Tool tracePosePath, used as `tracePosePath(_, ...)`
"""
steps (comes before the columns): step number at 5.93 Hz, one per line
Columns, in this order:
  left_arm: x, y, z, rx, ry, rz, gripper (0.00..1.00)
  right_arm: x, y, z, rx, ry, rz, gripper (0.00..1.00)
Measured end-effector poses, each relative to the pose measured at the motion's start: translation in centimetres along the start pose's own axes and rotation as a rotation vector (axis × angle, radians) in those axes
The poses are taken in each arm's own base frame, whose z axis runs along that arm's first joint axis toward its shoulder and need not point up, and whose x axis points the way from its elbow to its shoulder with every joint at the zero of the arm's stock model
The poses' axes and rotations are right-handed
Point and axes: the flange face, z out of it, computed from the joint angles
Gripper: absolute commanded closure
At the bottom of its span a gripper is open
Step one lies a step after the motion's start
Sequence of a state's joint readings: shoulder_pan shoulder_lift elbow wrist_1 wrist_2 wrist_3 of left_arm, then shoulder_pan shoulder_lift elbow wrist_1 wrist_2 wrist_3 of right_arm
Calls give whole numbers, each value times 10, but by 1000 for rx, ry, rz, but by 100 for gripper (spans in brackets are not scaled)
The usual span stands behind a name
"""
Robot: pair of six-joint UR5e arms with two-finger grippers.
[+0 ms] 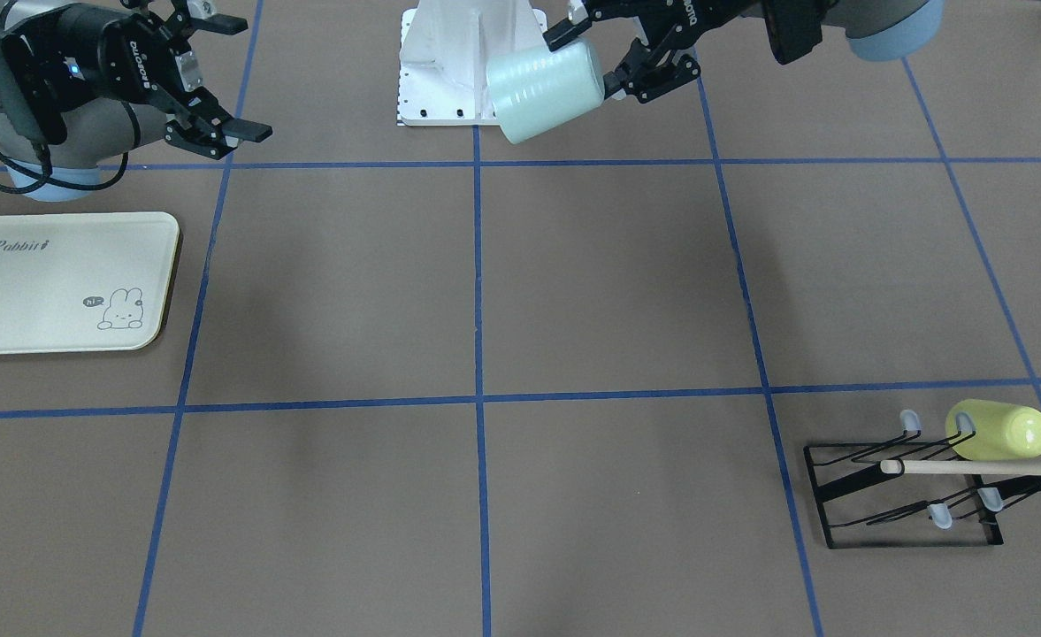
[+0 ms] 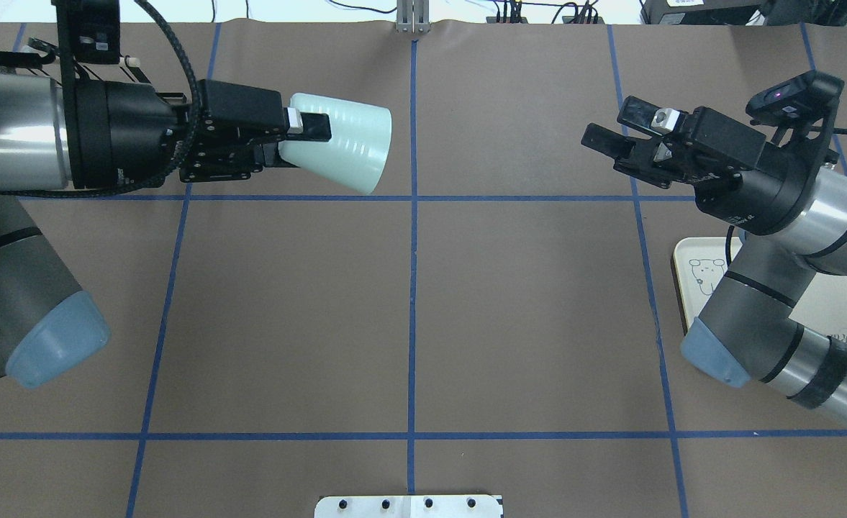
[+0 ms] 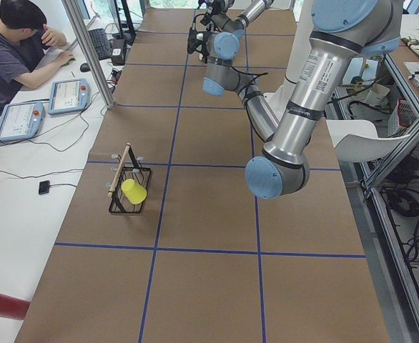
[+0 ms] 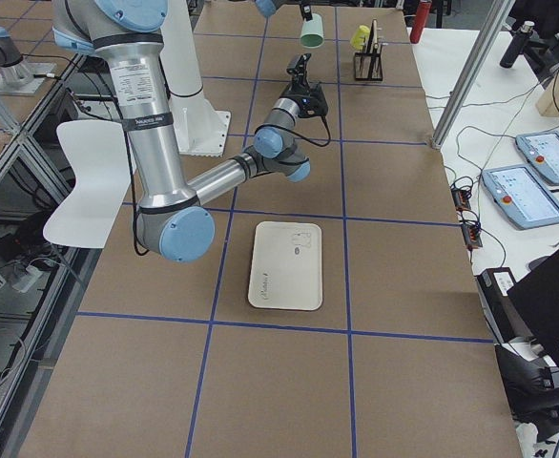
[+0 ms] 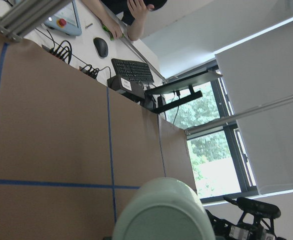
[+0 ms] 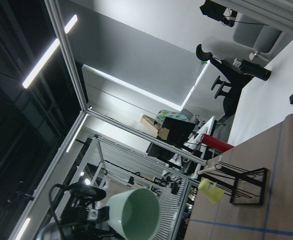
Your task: Left arm grabs green cup and hands to right arm on tray
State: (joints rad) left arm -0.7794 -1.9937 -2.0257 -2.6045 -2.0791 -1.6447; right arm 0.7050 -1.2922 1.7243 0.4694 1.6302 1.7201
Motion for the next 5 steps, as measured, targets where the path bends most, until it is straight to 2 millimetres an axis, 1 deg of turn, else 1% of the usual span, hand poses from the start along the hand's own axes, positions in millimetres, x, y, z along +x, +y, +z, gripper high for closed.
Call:
tracePosePath(1, 1, 6, 0, -60, 3, 5, 100, -8, 12, 18, 15, -80, 50, 7)
tracePosePath(2, 4, 9, 0, -80, 9, 6, 100, -9, 28, 37, 29, -123, 92, 7)
tracePosePath(3, 7, 10, 0, -84, 14, 5, 100, -6, 42, 50, 32, -118, 118, 6)
tracePosePath(5, 11, 8, 1, -79, 20, -4, 100, -1, 62, 71, 6, -50, 125, 4)
